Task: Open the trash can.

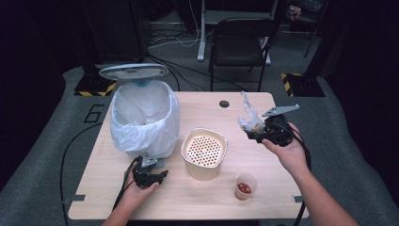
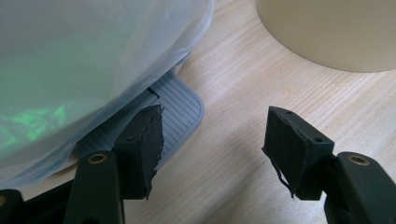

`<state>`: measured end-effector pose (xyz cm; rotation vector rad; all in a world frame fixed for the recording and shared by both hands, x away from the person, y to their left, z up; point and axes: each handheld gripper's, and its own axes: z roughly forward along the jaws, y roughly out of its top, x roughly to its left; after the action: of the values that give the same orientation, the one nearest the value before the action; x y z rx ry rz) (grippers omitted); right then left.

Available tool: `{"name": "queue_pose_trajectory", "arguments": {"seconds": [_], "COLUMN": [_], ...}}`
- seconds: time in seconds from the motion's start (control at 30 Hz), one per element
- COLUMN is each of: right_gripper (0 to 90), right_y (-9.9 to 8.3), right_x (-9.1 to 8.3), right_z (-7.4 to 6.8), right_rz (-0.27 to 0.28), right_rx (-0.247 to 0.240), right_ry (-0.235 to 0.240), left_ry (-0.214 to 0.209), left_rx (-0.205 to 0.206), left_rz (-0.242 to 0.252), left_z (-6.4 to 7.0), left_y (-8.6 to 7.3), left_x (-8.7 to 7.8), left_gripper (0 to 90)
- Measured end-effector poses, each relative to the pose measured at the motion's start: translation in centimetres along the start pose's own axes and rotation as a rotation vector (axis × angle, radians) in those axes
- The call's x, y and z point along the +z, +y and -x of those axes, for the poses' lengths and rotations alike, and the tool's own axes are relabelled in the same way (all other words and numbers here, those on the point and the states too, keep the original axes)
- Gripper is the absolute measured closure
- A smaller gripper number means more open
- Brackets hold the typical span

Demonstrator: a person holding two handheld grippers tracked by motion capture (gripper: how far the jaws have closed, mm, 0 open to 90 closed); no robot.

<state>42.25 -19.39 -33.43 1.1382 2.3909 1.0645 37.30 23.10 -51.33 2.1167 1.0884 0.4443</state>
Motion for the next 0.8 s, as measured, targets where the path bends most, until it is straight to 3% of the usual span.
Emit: {"name": "queue_pose_trajectory", "arguments": {"seconds": [0.33, 0.5, 0.8], "right_gripper": [64.1, 64.1, 64.0], "right_y": [1.7, 2.1, 3.7], "right_x": [-1.3, -1.5, -2.1], "right_z": [-1.4, -1.9, -4.2], "right_rz": [0.012, 0.020, 0.030], "right_rx": [-0.018, -0.034, -0.077], "right_ry": [0.058, 0.065, 0.109], "left_ry": [-0.007, -0.009, -0.009], "left_rx": [-0.005, -0.007, -0.006], "left_rz": [0.004, 0.003, 0.005], "left_z": [-0.1, -0.1, -0.1], "left_y": [0.0, 0.0, 0.0], "left_x": [0.0, 0.0, 0.0], "left_gripper": [37.4, 37.4, 37.3]}}
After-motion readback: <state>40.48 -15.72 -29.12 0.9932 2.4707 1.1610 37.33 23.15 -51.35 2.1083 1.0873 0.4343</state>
